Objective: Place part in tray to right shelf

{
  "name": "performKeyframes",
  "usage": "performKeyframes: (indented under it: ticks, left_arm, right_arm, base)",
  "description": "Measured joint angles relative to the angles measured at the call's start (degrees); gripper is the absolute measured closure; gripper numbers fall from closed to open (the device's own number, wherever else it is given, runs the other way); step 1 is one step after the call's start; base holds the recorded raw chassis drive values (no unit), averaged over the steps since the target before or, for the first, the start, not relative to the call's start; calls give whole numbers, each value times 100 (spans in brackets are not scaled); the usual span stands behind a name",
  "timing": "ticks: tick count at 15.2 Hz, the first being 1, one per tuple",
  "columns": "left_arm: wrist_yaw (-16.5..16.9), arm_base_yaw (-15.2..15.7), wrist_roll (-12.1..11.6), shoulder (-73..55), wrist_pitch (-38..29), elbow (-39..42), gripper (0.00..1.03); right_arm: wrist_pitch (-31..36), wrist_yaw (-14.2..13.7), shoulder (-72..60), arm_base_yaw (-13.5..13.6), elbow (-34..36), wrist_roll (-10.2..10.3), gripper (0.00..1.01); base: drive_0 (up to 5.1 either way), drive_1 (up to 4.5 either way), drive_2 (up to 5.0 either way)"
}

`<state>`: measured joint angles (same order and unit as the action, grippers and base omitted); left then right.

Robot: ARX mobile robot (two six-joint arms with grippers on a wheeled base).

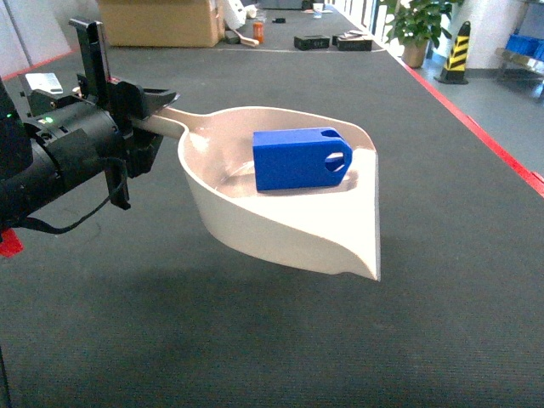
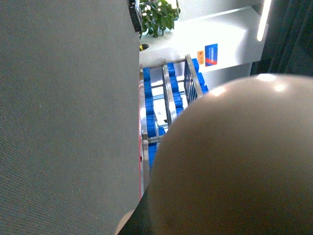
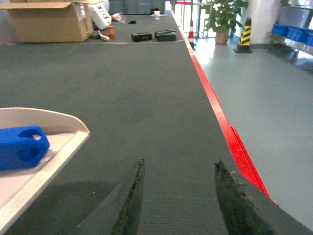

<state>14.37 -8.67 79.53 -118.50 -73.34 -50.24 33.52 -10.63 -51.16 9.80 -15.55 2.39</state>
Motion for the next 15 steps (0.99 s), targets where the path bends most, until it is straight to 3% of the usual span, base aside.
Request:
performKeyframes:
  ticks: [1, 4, 6, 7, 11, 13, 15]
  left_arm:
    - [7, -2, -2, 0, 2, 0, 89]
    - [-15, -2, -4, 0, 2, 0, 89]
    - [2, -2, -2, 0, 2, 0, 89]
    - [4, -2, -4, 0, 2, 0, 89]
    - [4, -4, -2, 0, 2, 0, 89]
    - [4, -4, 0, 0, 4, 0, 89]
    - [2, -2, -2, 0, 0, 0, 89]
  right_arm:
    - [72, 208, 369, -109, 212, -122, 73]
    - [-105, 437, 933, -398, 713, -210, 99]
    - [-243, 699, 1283, -590, 879, -210, 99]
    - [-313, 1025, 1469, -903, 938, -229, 99]
    - [-699, 1062, 2033, -981, 1196, -225, 99]
    - [-695, 1062, 2138, -981, 1231, -227, 86]
    - [-710, 1062, 2127, -981, 1231, -227, 66]
  base:
    - [0, 0, 0]
    - [0, 0, 0]
    - [0, 0, 0]
    - [0, 0, 0]
    - [0, 0, 0]
    - [0, 0, 0]
    - [0, 0, 0]
